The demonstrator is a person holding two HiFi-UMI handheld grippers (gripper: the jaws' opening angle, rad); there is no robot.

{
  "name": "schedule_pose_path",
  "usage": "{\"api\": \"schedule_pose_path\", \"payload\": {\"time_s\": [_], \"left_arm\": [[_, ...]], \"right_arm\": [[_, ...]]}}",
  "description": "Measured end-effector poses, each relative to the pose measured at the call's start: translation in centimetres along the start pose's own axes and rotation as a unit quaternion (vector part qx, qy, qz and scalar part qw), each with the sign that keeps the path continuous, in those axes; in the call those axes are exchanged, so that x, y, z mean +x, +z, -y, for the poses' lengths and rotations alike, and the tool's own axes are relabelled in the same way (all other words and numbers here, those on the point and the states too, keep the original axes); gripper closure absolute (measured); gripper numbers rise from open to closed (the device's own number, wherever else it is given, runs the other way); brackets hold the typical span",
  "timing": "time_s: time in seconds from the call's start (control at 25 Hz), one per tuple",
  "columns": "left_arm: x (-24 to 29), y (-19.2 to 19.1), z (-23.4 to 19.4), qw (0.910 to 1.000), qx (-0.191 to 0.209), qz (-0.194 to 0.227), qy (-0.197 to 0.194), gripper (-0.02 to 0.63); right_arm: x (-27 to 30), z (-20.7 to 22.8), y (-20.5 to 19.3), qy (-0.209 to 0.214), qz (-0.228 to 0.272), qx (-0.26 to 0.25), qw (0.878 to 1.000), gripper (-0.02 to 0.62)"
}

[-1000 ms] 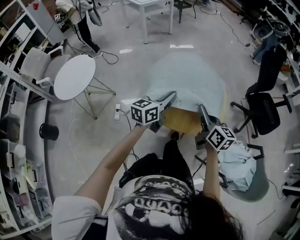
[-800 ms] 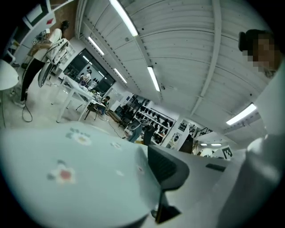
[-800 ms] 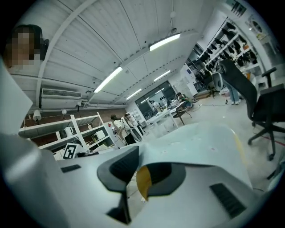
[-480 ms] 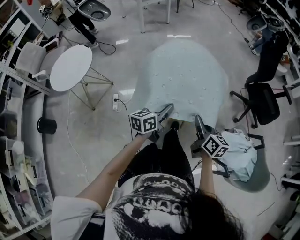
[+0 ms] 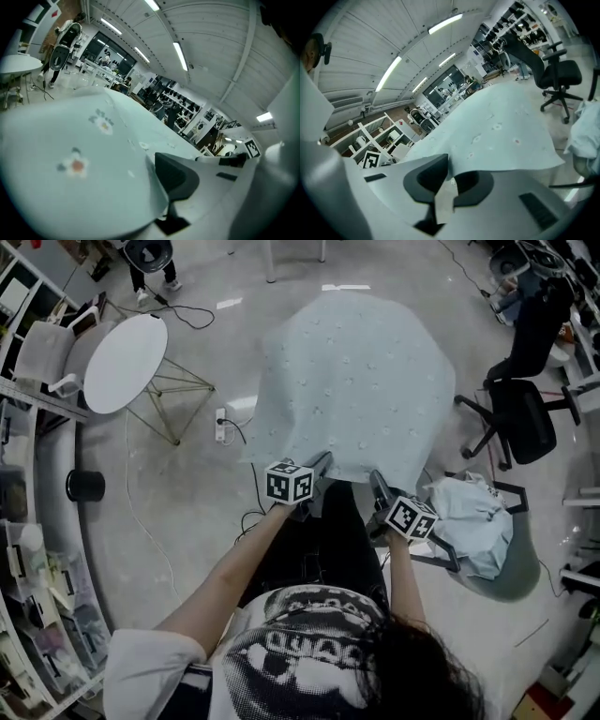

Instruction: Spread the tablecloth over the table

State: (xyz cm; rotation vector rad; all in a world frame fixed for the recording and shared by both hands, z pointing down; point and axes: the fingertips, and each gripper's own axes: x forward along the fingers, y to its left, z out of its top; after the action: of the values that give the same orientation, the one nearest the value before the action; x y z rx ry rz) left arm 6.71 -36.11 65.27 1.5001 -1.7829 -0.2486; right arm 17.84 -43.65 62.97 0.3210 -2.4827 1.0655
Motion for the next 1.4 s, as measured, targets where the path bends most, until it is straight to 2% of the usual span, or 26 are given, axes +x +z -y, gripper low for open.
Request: {"api": "schedule_pose_path", "payload": {"time_s": [0.28, 0.36, 0.48, 0.64, 0.8, 1.08, 1.4], "left_arm": [[0.7, -2.7, -1.6, 0.9997, 0.005, -0.016, 0.017, 0.546], [0.6, -2.7, -1.7, 0.9996, 0.013, -0.013, 0.021, 0.534], [-0.1, -3.9, -1.8, 0.9984, 0.036, -0.034, 0.028, 0.449], [-2.3, -6.8, -1.7, 0.9975, 0.019, -0.059, 0.034, 0.446], [-5.0, -8.5, -0.9, 0.9954, 0.042, -0.074, 0.045, 0.447], [-7.1, -6.3, 3.5, 0.9945, 0.089, -0.024, 0.05, 0.447], [-9.3, -3.9, 10.5, 0.9928, 0.083, 0.065, 0.058, 0.446]], "right_arm": [[1.0, 2.2, -2.9, -0.019, -0.029, 0.03, 0.999, 0.557], [1.0, 1.8, -2.9, -0.012, -0.043, 0.023, 0.999, 0.55], [0.4, 1.4, -3.5, 0.003, -0.075, 0.01, 0.997, 0.509], [-1.5, 1.6, -5.0, 0.001, -0.108, -0.007, 0.994, 0.48], [-3.3, 0.6, -5.4, 0.011, -0.115, -0.024, 0.993, 0.485], [-5.0, -2.9, -1.7, 0.087, -0.089, -0.061, 0.99, 0.489], [-9.3, -8.5, 2.2, 0.189, -0.045, -0.082, 0.978, 0.499]]}}
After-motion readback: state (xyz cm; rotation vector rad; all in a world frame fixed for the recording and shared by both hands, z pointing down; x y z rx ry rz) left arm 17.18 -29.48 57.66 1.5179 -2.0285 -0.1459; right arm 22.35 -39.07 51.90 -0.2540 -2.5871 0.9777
